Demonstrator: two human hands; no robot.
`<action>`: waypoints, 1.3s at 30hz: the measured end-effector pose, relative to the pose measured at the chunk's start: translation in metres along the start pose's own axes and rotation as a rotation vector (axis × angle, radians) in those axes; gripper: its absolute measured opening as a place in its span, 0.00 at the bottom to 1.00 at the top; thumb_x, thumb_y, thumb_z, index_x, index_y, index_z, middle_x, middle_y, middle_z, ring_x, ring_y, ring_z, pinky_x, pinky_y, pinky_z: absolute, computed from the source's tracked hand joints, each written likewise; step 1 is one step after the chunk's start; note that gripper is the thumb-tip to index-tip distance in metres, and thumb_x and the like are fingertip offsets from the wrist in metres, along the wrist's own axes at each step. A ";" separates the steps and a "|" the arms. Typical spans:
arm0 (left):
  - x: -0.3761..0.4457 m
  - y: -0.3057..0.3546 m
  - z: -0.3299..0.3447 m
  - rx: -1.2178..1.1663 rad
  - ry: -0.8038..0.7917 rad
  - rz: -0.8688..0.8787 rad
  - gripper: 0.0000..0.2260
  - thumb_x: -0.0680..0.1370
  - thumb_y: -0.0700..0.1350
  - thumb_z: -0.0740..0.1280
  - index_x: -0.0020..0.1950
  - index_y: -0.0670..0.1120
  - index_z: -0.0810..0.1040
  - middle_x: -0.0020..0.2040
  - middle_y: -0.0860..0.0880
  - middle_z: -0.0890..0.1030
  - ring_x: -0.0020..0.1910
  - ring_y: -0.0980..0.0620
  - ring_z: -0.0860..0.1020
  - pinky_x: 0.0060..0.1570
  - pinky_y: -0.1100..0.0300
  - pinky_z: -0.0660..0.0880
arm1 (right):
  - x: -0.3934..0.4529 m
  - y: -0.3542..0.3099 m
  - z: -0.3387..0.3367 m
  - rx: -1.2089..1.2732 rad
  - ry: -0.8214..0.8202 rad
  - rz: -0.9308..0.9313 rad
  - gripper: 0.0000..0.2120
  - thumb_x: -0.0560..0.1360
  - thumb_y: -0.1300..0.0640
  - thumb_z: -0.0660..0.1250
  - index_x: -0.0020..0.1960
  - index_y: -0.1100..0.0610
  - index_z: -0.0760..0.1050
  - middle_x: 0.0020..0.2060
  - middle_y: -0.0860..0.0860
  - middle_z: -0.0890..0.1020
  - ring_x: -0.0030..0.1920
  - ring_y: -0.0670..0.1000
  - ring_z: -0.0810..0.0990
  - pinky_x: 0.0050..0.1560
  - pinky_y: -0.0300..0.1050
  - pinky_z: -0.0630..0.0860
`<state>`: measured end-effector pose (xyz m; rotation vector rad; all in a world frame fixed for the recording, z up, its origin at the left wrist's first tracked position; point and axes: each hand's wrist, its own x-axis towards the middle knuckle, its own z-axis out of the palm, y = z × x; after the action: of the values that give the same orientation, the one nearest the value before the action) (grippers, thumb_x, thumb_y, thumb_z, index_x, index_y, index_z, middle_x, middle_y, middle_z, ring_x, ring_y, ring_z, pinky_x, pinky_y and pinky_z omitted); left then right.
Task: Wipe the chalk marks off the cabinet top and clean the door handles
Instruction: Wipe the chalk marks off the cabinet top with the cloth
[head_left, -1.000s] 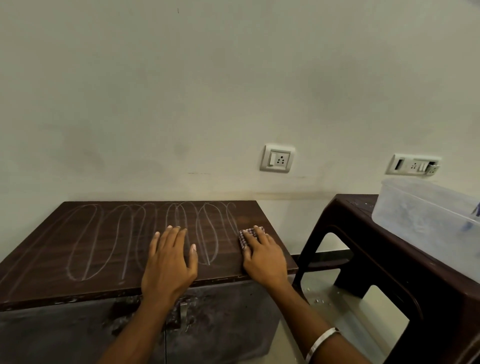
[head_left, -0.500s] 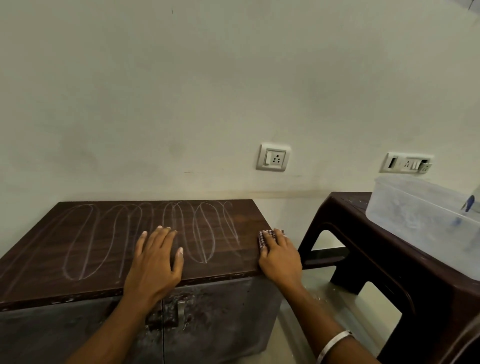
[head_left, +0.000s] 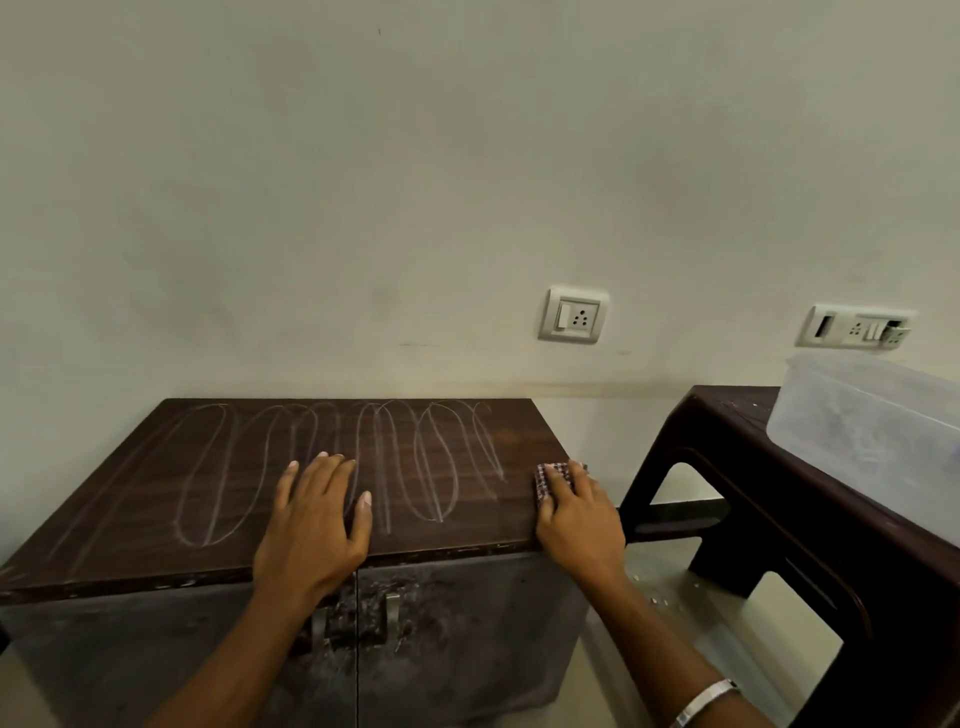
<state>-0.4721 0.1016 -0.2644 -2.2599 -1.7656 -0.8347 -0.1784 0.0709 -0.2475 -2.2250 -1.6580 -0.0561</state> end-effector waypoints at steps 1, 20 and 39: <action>0.000 0.000 0.000 0.002 0.001 -0.002 0.30 0.78 0.58 0.46 0.70 0.43 0.71 0.69 0.44 0.73 0.72 0.48 0.65 0.75 0.48 0.50 | 0.000 -0.003 0.001 -0.009 -0.006 0.008 0.24 0.81 0.46 0.51 0.77 0.44 0.59 0.78 0.50 0.57 0.77 0.54 0.57 0.75 0.52 0.57; 0.000 0.000 0.000 -0.005 0.008 -0.012 0.28 0.78 0.58 0.47 0.70 0.44 0.71 0.69 0.46 0.73 0.72 0.49 0.66 0.75 0.48 0.51 | 0.006 -0.034 0.007 -0.011 -0.096 -0.059 0.25 0.82 0.45 0.50 0.78 0.45 0.54 0.79 0.51 0.53 0.78 0.54 0.52 0.77 0.53 0.52; -0.001 0.001 0.001 -0.014 0.031 -0.009 0.28 0.78 0.57 0.48 0.70 0.44 0.71 0.69 0.46 0.73 0.72 0.49 0.66 0.75 0.49 0.52 | 0.026 -0.030 0.004 -0.017 -0.135 -0.079 0.25 0.82 0.45 0.49 0.78 0.45 0.54 0.79 0.51 0.52 0.78 0.54 0.52 0.77 0.53 0.52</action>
<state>-0.4713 0.1009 -0.2651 -2.2367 -1.7637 -0.8821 -0.1992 0.1031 -0.2372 -2.2189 -1.8233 0.0615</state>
